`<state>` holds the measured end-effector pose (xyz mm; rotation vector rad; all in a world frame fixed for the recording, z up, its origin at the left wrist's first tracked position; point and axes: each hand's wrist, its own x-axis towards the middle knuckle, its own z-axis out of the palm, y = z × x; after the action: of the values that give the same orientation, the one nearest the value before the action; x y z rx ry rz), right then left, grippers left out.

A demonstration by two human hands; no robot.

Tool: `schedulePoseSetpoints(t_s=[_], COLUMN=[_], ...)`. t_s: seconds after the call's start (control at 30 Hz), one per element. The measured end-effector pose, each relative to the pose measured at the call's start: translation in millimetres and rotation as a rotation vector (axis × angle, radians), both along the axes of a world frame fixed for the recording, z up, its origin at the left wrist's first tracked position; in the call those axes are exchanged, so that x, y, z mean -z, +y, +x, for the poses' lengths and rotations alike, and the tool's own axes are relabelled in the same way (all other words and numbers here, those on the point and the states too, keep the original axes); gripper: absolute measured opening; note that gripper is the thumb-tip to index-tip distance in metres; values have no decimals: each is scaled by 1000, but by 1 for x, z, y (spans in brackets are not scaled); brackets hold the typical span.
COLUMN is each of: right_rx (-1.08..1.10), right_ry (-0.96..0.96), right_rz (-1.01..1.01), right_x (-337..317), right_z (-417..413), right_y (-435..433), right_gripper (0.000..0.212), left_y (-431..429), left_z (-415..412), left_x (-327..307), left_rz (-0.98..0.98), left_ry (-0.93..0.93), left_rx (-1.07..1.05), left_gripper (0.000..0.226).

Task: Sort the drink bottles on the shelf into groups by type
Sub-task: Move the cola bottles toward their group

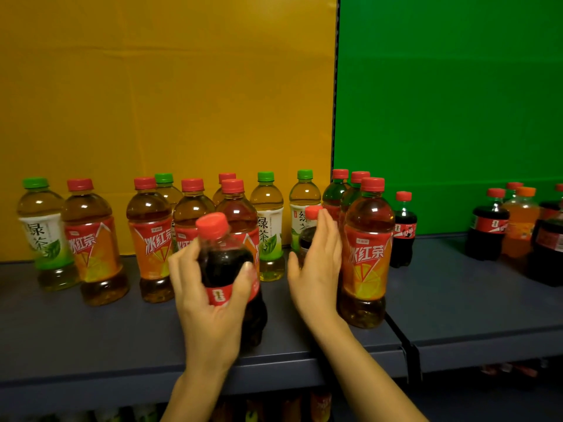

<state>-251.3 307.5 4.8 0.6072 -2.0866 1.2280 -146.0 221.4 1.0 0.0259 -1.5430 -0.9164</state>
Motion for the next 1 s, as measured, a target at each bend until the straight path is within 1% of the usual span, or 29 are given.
schedulePoseSetpoints(t_s=[0.07,0.13,0.2,0.23,0.3,0.4,0.57,0.73,0.83,1.0], right_rx=[-12,-13,-12,-30,-110,-210,-319,-417,-411,-307], right_ry=[25,5,-91,-158,-271,-340,-311,-250,-204,-149], right_rz=[-3,-14,-32,-47,-82,-100,-156,-172,-229,-306], right_x=[2,3,4,5,7,10,15,8,0,-11], right_z=[-3,-7,-13,-17,-21,-16,19,58,66,54], right_y=[-7,-12,-14,-14,-15,-16,-1,42,75,134], right_gripper=[86,91,94,94,91,84,82,76,70,67], left_y=[-6,-12,-15,-16,-18,-19,-16,-6,13,62], left_z=[4,8,13,15,19,23,28,25,18,-2], left_x=[2,2,0,-1,-4,-5,-12,-21,-29,-40], left_rz=[20,42,57,62,71,75,76,99,101,62], left_ry=[5,12,18,12,-5,-33,-8,7,9,27], left_rx=[2,10,23,27,46,91,174,282,371,514], left_gripper=[59,57,61,58,47,42,40,36,39,35])
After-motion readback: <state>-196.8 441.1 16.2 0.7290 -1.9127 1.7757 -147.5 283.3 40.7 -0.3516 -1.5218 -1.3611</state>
